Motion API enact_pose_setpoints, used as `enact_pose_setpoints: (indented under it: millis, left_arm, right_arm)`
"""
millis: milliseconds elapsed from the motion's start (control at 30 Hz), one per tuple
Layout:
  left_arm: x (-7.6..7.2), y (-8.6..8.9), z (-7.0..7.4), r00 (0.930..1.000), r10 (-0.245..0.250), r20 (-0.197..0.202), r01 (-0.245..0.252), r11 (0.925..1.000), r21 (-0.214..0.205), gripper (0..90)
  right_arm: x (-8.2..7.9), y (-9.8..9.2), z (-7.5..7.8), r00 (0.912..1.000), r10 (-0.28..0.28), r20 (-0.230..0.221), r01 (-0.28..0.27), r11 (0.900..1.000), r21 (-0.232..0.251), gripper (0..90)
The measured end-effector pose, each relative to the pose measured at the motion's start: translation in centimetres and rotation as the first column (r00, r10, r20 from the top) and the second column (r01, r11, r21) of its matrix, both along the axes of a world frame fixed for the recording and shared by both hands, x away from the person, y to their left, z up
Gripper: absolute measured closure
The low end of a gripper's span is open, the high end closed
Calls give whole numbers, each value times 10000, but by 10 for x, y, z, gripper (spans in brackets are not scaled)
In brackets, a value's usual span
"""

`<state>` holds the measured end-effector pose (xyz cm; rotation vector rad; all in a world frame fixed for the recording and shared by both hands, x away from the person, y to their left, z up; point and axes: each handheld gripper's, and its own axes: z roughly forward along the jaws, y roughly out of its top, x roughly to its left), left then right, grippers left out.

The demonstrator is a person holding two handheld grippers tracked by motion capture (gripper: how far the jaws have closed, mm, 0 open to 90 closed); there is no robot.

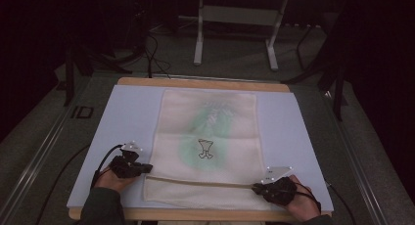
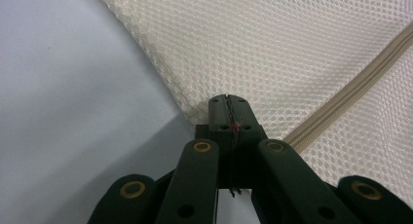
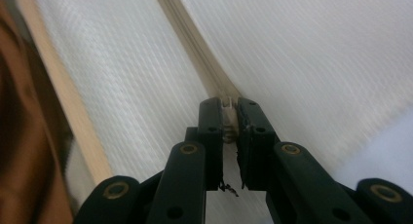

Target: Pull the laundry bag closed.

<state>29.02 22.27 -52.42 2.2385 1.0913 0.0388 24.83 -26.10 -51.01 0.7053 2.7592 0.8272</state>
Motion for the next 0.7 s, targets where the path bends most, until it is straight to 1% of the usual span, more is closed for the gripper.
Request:
enact_pose_setpoints:
  millis: [33, 133, 200, 233, 300, 533, 700]
  left_arm:
    - [0, 0, 0, 10000, 2, -1, -2, 10000, -7, 896]
    - [0, 0, 0, 10000, 15, -5, -15, 10000, -22, 897]
    - [0, 0, 0, 10000, 4, 2, -4, 10000, -3, 897]
    - [0, 0, 0, 10000, 1, 1, -1, 10000, 4, 896]
    - [0, 0, 0, 10000, 2, 2, -2, 10000, -5, 897]
    - [-1, 0, 0, 10000, -48, 6, 48, 10000, -60, 896]
    - [-2, -4, 1, 9994, -228, 276, 221, 9994, 283, 893]
  right_arm:
    - [0, -4, 0, 9999, -121, -32, 122, 9999, 92, 820]
    - [-1, -14, 2, 9995, -304, -22, 304, 9994, 142, 820]
    - [-2, -18, 2, 9994, -355, -21, 355, 9992, 198, 820]
    - [-3, -19, 2, 9992, -398, -18, 398, 9991, 146, 820]
    - [-3, -21, 3, 9992, -401, -66, 403, 9989, 259, 820]
    - [-2, -23, 1, 9989, -387, -265, 393, 9989, 236, 820]
    - [-2, -23, 1, 9991, -385, -182, 390, 9988, 281, 818]
